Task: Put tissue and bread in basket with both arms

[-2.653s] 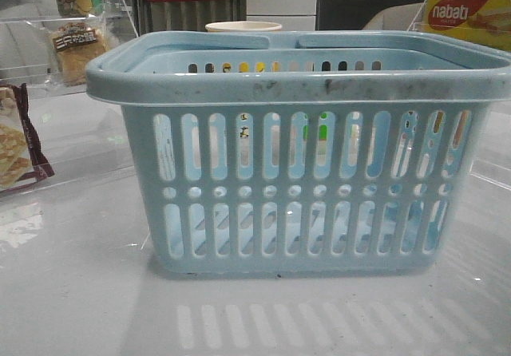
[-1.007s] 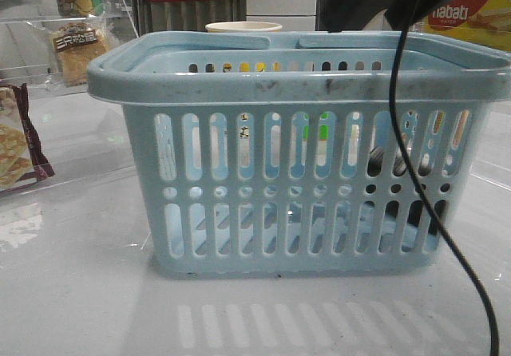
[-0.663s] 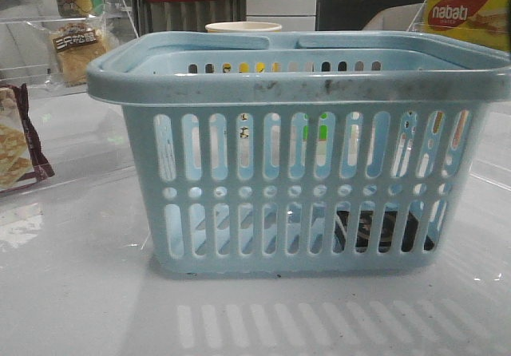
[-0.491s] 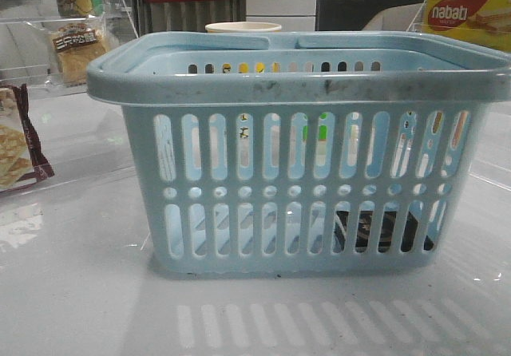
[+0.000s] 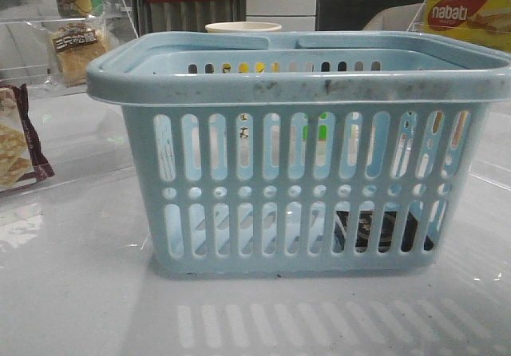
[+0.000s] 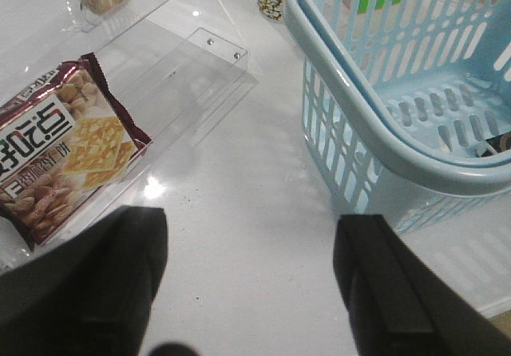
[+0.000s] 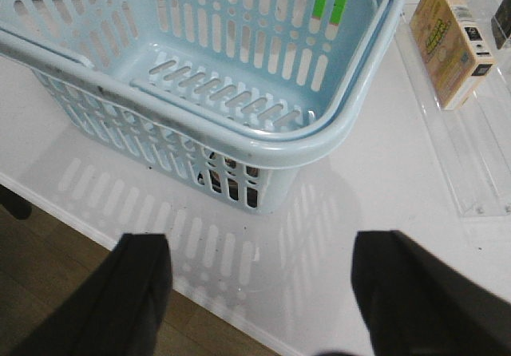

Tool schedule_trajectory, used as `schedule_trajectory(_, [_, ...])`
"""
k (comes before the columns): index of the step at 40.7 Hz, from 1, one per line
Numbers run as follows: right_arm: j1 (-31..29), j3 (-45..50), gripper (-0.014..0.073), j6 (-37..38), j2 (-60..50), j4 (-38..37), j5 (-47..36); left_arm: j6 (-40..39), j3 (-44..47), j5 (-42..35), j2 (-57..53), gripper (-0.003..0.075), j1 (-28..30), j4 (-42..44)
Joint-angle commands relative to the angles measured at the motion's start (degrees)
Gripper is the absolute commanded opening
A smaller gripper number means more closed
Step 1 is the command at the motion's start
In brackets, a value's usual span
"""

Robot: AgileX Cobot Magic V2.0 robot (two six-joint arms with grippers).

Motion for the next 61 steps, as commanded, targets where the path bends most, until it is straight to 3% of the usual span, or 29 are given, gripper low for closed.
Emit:
schedule_trajectory(1, [-0.1,-1.4,0.0579,-0.4,0.2,-0.4,-3.5,0.0,-1.6,-4.3,0.1,0.0505,-0.4,-0.4])
schedule_trajectory(18, [-0.1,-1.4,0.0579,-0.4,0.2,-0.4,-3.5,0.0,-1.6,-7.4,1.6,0.0507,-0.4,-0.9])
schedule_trajectory(27, [-0.1,-1.4,0.0579,-0.4,0.2,-0.4,-3.5,0.0,-5.1,-7.5,9.8,0.0654,-0.1,1.2])
schedule_trajectory(47, [-0.1,-1.4,0.0579,-0.4,0.2,-0.4,-3.5,0.0,-28.2,-8.8,38.3,0.0655,0.2,11.6])
schedule_trajectory(61, [-0.1,-1.4,0.0579,-0.4,0.2,-0.4,-3.5,-3.7,-44.5,-5.4,53.1,0.0655,9.2,10.1])
